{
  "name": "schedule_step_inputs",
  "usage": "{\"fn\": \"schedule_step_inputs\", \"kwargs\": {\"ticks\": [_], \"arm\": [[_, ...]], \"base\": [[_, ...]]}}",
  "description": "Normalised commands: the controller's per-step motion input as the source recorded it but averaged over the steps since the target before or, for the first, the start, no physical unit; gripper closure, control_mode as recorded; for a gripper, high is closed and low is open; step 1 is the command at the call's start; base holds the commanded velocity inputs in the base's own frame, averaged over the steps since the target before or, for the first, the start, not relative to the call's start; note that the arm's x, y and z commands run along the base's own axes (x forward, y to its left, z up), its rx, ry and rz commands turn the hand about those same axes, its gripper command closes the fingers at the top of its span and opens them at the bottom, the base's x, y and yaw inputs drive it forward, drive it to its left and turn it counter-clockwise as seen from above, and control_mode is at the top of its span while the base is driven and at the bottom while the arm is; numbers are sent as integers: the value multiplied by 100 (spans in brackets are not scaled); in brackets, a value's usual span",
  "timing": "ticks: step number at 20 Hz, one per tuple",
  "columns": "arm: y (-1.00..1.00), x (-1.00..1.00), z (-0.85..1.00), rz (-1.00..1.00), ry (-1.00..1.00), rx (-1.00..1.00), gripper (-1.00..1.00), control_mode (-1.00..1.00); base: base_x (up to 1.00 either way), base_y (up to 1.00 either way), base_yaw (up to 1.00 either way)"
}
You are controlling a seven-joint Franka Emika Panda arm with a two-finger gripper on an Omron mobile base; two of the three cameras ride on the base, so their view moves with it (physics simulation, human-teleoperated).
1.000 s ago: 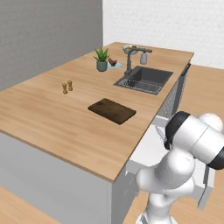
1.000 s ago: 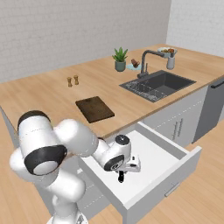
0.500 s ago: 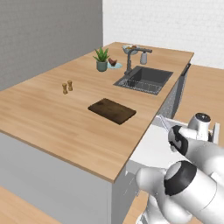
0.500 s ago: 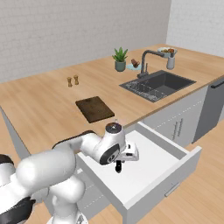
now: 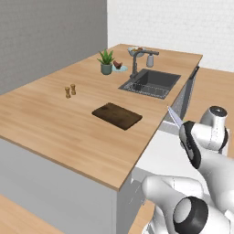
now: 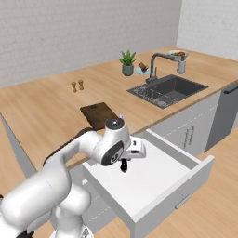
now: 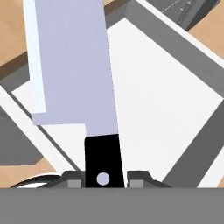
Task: Pick up the knife from the drawer and place it on the cutting board. Then place the meat from the plate to the cutting board.
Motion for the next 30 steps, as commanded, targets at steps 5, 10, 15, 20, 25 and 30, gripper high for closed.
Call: {"fn": "schedule_step_inputs", "kwargs": {"ticks": [5, 10, 15, 20, 25, 30], "arm": [[15, 15, 67, 5, -5, 0, 100, -100], [48, 42, 37, 7, -1, -3, 100, -100], [58, 78, 31, 9, 2, 0, 100, -100], [53, 90, 17, 8, 9, 0, 100, -100], [43, 78, 0, 0, 4, 0, 100, -100], [57, 85, 0, 0, 13, 0, 100, -100]], "base": [[0, 0, 0], [0, 0, 0], [0, 0, 0], [0, 0, 0], [0, 0, 0], [0, 0, 0]]}}
